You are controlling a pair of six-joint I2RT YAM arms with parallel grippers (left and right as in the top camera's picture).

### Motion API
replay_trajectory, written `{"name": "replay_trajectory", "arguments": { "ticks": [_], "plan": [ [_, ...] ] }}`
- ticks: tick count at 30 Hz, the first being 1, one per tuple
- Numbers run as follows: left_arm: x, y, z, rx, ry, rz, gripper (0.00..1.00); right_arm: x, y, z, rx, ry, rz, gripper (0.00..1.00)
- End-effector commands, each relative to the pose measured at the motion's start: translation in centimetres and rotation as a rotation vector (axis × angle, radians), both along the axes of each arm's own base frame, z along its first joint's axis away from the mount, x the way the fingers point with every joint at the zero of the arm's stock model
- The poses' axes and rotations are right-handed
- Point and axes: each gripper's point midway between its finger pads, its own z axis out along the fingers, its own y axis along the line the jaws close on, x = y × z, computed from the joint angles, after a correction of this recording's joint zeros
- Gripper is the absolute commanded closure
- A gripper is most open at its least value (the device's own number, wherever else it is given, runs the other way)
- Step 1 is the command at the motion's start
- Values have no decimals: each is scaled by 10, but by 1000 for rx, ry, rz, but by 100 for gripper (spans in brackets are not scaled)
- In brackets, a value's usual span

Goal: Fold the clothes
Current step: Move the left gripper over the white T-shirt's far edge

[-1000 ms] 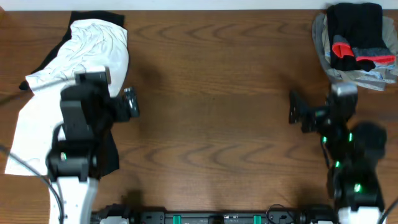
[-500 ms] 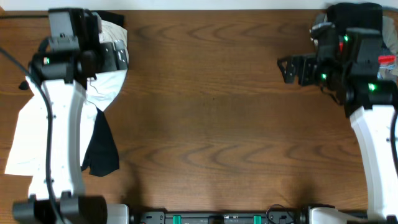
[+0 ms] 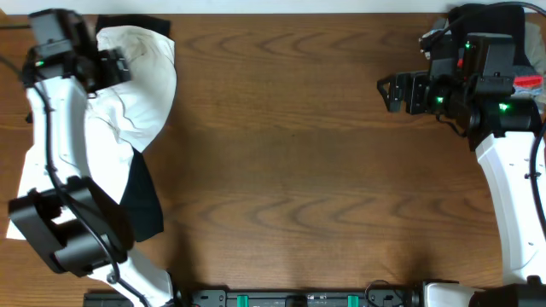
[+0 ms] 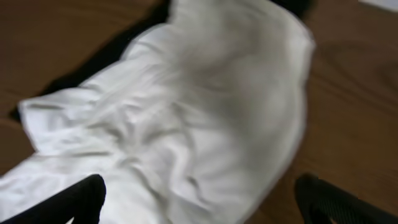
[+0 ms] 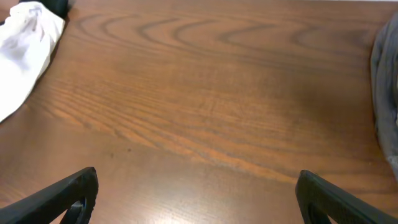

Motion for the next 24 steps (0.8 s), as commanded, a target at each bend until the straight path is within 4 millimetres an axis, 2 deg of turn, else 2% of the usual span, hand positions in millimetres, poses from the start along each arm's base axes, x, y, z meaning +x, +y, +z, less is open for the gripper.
{"name": "replay_trajectory", "arguments": {
  "ticks": [1,9,12,20,24],
  "plan": [
    [5,24,-7,-11,-17,67,1,-2,9,9,-2,-16,34,1],
    [14,32,-64,-41,65,78,9,-5,9,6,-2,2,34,1],
    [18,36,-82,-45,78,82,9,-7,9,4,-2,10,33,2],
    [33,44,-111,-42,65,82,9,-8,9,3,-2,21,33,3],
    [30,42,-125,-54,93,79,20,-8,9,3,-1,21,33,5]
  ]
}}
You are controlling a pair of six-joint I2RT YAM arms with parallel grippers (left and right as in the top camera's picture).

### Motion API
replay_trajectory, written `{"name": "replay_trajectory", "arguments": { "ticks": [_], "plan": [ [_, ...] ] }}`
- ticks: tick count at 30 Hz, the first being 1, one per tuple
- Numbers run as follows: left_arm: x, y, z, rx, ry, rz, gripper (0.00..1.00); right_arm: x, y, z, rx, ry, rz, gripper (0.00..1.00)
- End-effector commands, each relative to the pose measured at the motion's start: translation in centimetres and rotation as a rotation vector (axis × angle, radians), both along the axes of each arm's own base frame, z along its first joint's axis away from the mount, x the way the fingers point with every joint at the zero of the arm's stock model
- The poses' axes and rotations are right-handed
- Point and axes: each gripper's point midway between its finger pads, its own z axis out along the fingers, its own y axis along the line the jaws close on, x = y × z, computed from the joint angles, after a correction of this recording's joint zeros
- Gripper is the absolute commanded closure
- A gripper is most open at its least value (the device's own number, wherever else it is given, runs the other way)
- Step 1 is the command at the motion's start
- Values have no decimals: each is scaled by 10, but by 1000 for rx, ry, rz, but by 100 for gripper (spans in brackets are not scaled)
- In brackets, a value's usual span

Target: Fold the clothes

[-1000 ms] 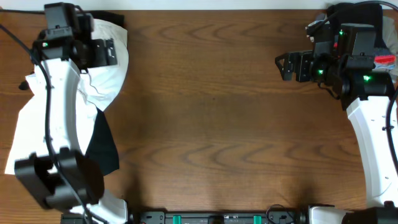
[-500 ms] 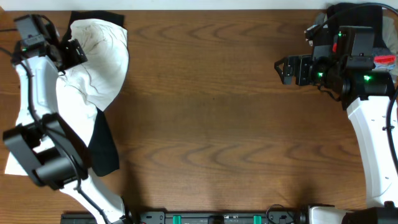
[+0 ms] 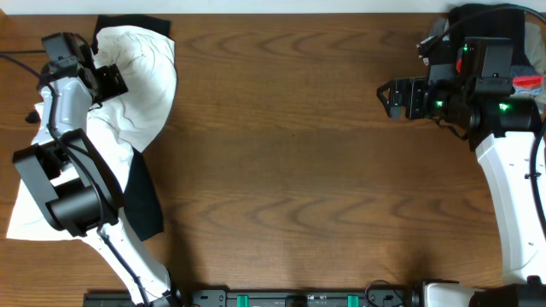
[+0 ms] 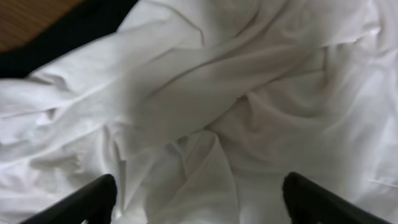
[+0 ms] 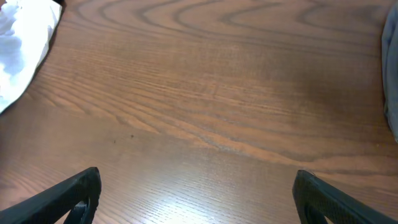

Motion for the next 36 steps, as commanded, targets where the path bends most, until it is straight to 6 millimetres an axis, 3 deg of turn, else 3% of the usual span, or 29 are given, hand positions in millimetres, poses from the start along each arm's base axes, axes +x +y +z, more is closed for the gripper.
{"name": "replay_trajectory", "arguments": {
  "ticks": [1,4,11,15,19,24,25,28,30,36],
  "plan": [
    [1,3,-13,-10,18,4,20,1,8,10,-2,-29,32,5],
    [-1,2,-26,-20,42,5,22,1,8,10,-2,-29,32,6],
    [-2,2,-38,-26,59,5,64,1,8,10,-5,-30,29,7],
    [0,3,-30,-21,43,6,72,2,8,11,-5,-36,29,8],
    [3,3,-6,-19,-1,29,72,3,8,12,-5,-41,29,8],
    [5,-2,49,0,-93,36,72,3,8,12,-5,-41,29,8],
    [4,-5,60,4,-107,32,74,3,8,12,-5,-41,29,8],
    [0,-16,92,17,-145,15,94,3,8,12,-5,-41,29,9],
    [-3,-24,108,22,-161,3,94,3,8,12,-5,-41,29,9],
    [-8,-43,122,29,-156,-25,94,3,8,12,-5,-41,29,9]
  ]
}}
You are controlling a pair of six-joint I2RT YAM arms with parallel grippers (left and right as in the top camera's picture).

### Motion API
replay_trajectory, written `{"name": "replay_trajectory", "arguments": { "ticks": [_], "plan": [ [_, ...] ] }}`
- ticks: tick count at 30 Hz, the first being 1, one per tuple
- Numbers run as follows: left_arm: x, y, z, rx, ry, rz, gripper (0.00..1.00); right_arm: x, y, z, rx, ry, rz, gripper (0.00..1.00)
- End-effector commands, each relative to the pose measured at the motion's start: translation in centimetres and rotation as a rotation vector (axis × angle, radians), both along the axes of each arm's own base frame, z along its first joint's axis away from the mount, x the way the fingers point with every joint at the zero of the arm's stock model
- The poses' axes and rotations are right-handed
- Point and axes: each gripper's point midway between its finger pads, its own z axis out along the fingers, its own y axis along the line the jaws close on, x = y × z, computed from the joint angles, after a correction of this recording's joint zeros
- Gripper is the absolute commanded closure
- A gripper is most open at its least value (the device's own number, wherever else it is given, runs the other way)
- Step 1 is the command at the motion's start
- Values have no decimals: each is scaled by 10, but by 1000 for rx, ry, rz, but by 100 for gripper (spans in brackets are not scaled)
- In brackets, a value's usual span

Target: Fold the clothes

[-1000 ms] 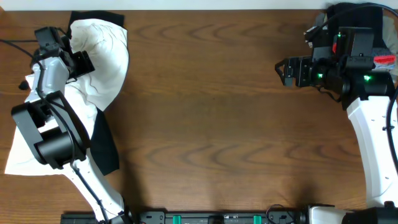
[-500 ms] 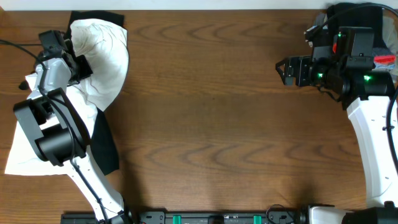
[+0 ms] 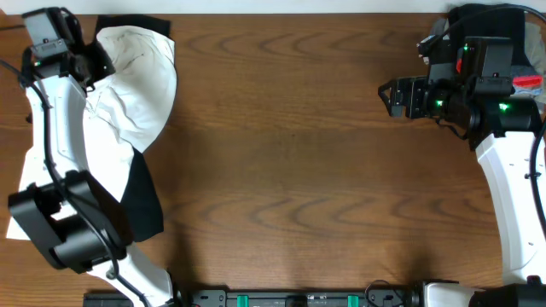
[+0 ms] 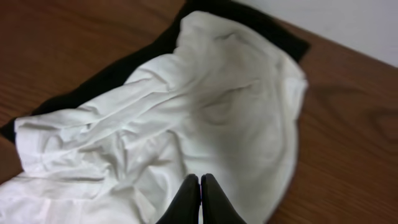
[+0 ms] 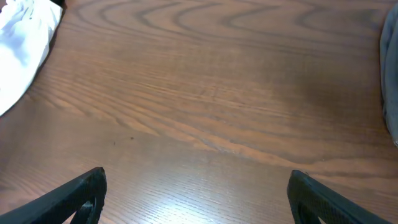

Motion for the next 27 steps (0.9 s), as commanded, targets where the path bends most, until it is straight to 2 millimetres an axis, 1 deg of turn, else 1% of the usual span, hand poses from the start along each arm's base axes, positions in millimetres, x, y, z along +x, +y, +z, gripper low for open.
{"name": "replay_trajectory", "arguments": {
  "ticks": [1,2,3,4,5,7,9,11,15,18,20,22,23,27],
  "plan": [
    [-1,1,-8,8,29,14,94,1,8,10,-5,-31,29,9],
    [-2,3,-11,13,39,22,90,1,8,10,-5,-31,29,9],
    [-3,6,-15,14,48,29,83,1,8,10,-5,-28,29,9],
    [-4,10,-18,12,55,36,66,0,8,10,-5,-27,29,9],
    [-4,14,-24,9,66,44,62,0,8,9,-5,-25,29,9],
    [-6,21,-35,2,86,59,55,0,8,9,-5,-23,29,9],
    [-6,29,-50,-7,110,73,53,0,8,9,-5,-22,29,9],
    [-6,35,-70,-19,142,82,52,-1,8,8,-4,-17,29,10],
    [-6,37,-105,-38,204,77,52,-3,8,7,-4,-6,29,10],
    [-8,37,-125,-41,245,61,52,-4,8,6,-4,-4,29,10],
    [-9,37,-133,-41,260,55,51,-4,8,6,-4,-5,29,10],
    [-9,38,-137,-42,265,54,50,-4,8,6,-4,-5,29,10],
    [-9,39,-137,-42,265,56,48,-3,8,6,-5,-5,29,10],
    [-6,43,-135,-37,247,63,44,-3,8,6,-5,-6,30,9]
  ]
}}
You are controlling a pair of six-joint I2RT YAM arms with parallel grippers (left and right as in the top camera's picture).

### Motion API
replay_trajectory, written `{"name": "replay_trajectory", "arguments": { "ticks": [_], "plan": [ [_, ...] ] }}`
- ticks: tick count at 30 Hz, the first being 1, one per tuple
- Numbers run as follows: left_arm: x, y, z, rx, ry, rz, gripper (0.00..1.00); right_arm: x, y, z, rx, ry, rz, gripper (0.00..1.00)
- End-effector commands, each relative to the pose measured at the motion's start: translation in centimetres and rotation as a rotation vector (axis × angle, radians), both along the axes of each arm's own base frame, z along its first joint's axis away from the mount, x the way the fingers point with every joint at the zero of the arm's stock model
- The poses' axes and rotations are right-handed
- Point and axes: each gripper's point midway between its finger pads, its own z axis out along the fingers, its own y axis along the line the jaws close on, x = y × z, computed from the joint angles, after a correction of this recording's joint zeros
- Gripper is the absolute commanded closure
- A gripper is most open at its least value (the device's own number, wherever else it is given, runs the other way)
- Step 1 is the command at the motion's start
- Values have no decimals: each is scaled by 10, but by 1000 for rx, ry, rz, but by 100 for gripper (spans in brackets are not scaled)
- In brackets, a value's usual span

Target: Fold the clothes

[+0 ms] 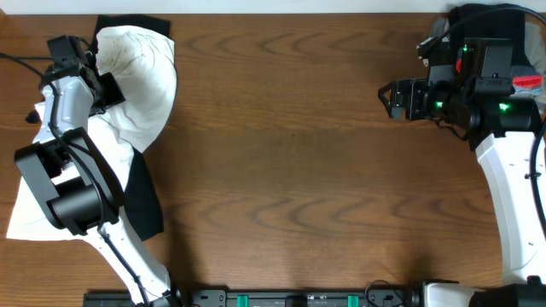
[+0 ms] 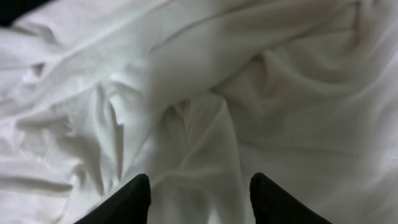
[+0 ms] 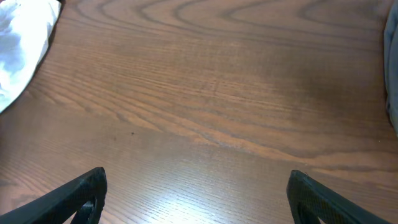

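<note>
A crumpled white garment lies at the table's far left corner, on top of a black garment. My left gripper is down on the white cloth. In the left wrist view the white cloth fills the frame, and the left gripper is open with a raised fold between its fingers. My right gripper hangs open over bare wood at the far right; in its own view the right gripper has nothing between its fingers.
A grey garment lies at the right edge of the right wrist view, and dark cloth sits behind the right arm. More white cloth spreads toward the left front. The wooden table stretches between the arms.
My left gripper was shut and raised back from the white garment; now it is open and low on the cloth, a fold between its fingers. The right arm has not moved.
My left gripper hung open above the white garment, then sat open close over its folds. After that it was shut and lifted back, with no cloth visibly in it. Now it is open on the folds again. The garment's lie looks much the same throughout.
</note>
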Motion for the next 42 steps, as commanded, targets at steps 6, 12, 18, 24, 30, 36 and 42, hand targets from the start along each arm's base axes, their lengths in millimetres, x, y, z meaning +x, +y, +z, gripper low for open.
{"name": "replay_trajectory", "arguments": {
  "ticks": [6,12,18,24,30,36,42],
  "plan": [
    [-1,7,0,12,0,6,44,1,8,9,-4,-27,30,10],
    [-7,5,-8,6,18,7,44,1,8,9,-4,-27,30,9],
    [-8,5,-10,4,21,8,59,0,8,9,-4,-25,30,10],
    [-8,5,-10,3,23,8,81,0,8,9,-4,-25,30,10],
    [-11,3,-12,-3,36,8,94,0,8,9,-4,-25,30,10],
    [-13,-1,-7,-42,31,64,94,0,8,9,-4,-26,30,10],
    [0,-33,46,-128,-70,-22,94,1,8,10,-4,-27,30,10]
  ]
}}
